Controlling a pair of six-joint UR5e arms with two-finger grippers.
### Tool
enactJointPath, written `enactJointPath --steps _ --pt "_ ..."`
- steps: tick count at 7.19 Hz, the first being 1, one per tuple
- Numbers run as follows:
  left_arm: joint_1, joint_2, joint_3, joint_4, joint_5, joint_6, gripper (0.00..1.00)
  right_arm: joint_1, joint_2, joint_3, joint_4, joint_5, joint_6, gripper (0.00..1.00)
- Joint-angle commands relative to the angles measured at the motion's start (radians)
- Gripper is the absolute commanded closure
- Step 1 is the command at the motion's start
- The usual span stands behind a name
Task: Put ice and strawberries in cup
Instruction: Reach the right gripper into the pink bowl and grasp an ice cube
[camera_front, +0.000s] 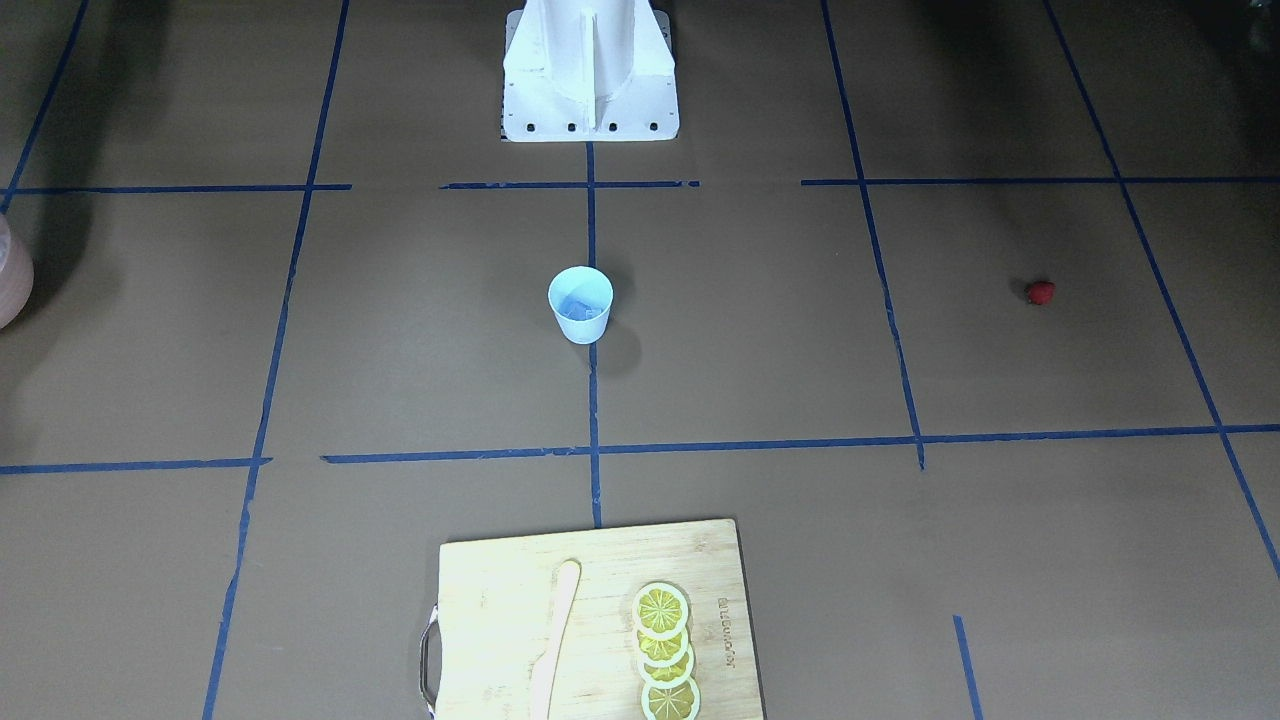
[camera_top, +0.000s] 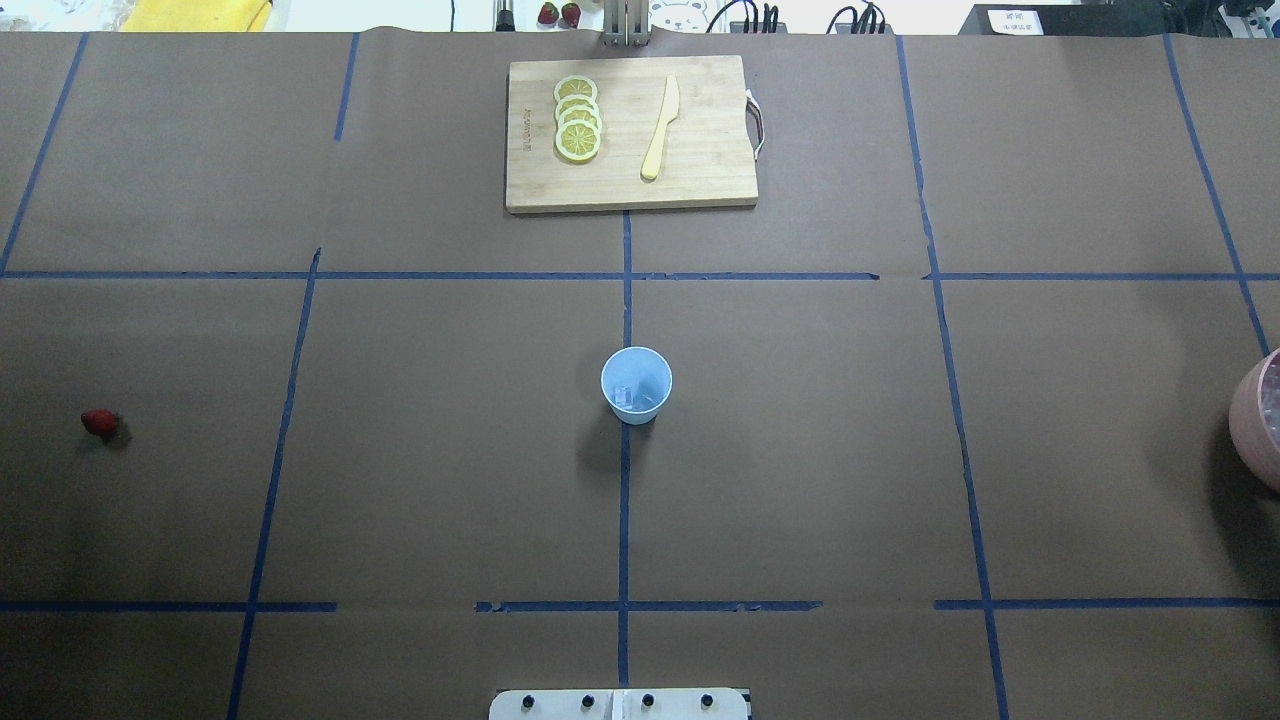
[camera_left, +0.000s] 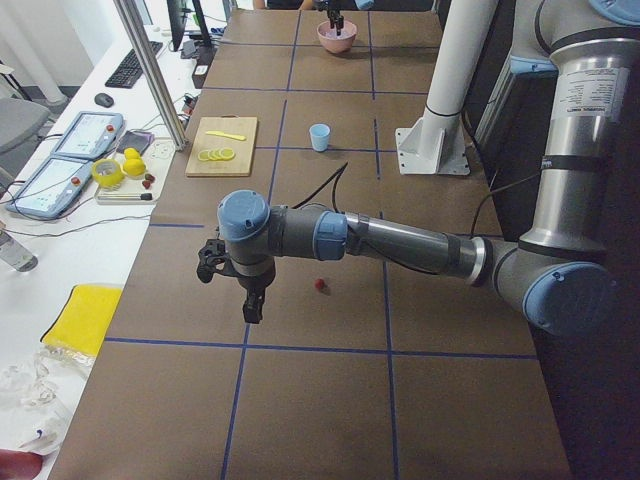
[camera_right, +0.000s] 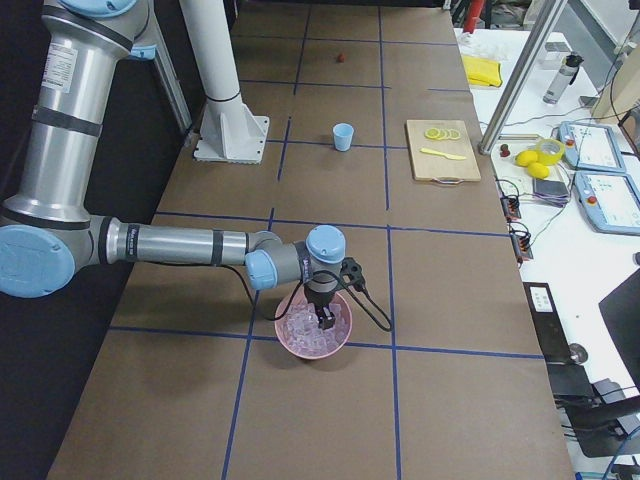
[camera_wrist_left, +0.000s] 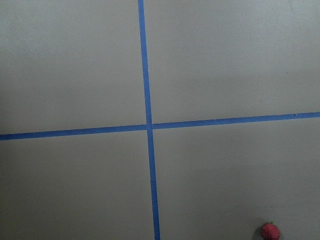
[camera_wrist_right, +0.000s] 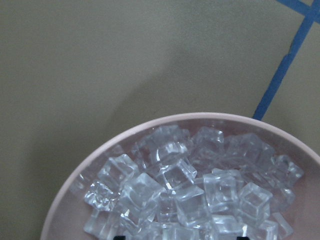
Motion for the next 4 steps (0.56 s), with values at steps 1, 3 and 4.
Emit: enactJointPath --steps 1,3,4 --pt "0.0 0.0 0.0 0.0 0.0 0.0 0.0 -0.003 0.0 -0.008 -0.001 0.003 0.0 0.22" --pt "0.0 0.0 0.0 0.0 0.0 0.0 0.0 -0.006 -0.002 -0.013 0.002 0.005 0.0 0.24" --pt "0.0 0.0 0.0 0.0 0.0 0.0 0.0 -0.008 -0.002 -0.016 0.0 0.005 -0.001 0.27"
